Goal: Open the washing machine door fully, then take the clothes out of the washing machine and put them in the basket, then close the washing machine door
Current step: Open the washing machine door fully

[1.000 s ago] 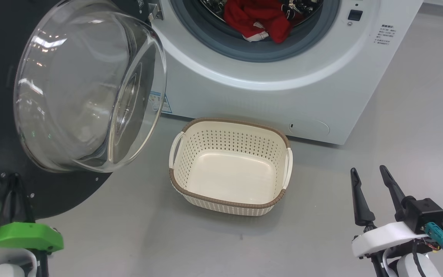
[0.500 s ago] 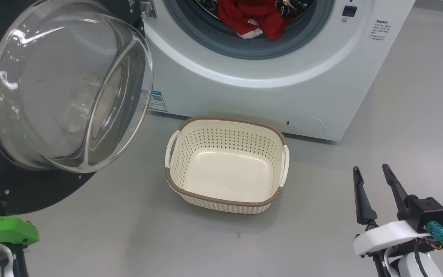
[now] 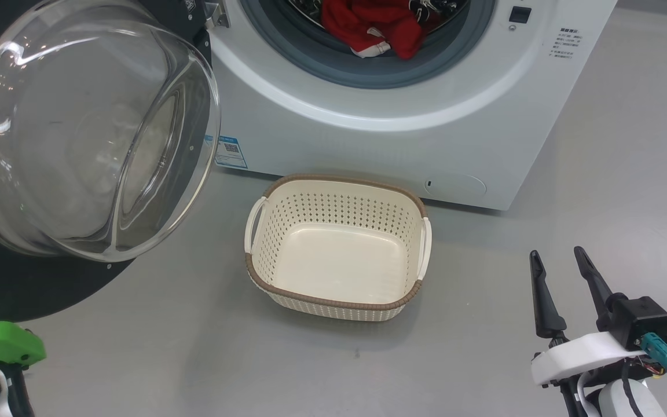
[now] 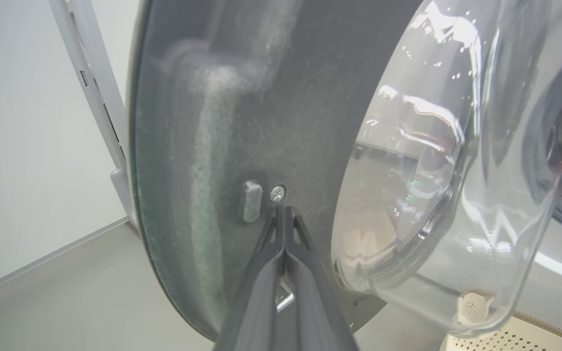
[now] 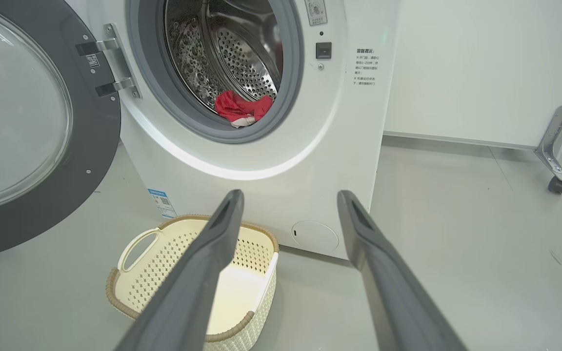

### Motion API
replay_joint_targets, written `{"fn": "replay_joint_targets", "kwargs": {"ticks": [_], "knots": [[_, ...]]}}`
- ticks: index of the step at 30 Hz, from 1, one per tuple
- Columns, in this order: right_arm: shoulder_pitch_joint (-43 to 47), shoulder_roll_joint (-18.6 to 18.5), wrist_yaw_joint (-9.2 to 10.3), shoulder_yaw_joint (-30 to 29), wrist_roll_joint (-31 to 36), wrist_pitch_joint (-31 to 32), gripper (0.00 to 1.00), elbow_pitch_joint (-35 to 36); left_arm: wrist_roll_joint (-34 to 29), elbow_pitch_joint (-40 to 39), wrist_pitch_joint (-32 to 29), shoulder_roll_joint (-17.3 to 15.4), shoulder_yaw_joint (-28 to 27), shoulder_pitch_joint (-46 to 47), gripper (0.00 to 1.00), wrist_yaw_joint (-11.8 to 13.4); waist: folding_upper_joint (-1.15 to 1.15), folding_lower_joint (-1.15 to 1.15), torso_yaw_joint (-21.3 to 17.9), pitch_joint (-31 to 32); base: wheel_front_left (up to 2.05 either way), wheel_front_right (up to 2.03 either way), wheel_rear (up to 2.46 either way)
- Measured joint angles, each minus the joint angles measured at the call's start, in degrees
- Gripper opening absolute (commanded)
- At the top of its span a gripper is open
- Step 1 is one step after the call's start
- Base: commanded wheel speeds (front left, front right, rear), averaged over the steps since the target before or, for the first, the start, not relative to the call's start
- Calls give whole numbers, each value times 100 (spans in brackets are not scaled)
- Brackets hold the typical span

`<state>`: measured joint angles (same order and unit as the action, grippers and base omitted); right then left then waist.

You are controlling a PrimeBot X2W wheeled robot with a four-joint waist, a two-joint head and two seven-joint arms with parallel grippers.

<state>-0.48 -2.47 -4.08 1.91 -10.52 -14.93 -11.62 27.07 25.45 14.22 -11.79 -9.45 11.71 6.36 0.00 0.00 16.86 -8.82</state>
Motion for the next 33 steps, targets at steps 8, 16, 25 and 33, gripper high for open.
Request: {"fn": "replay_joint_targets", "kwargs": {"ticks": [8,16,25,33], "knots": [[-26,2,-38,55,5,0,100,-9,-9,-127,5,167,-81,-9,0,46,0,0,-54,-15,0,0,0],[-27,3,-38,55,9,0,100,-9,-268,-682,22,435,70,-249,0,40,0,0,-86,-24,0,0,0],[-38,2,-42,89,102,0,100,-3,-557,-1058,22,848,693,-689,0,-224,0,0,-128,-8,0,0,0],[-65,2,-56,180,100,0,100,21,-699,-1185,22,937,1360,-906,22,-476,0,0,-280,77,0,0,0]]}}
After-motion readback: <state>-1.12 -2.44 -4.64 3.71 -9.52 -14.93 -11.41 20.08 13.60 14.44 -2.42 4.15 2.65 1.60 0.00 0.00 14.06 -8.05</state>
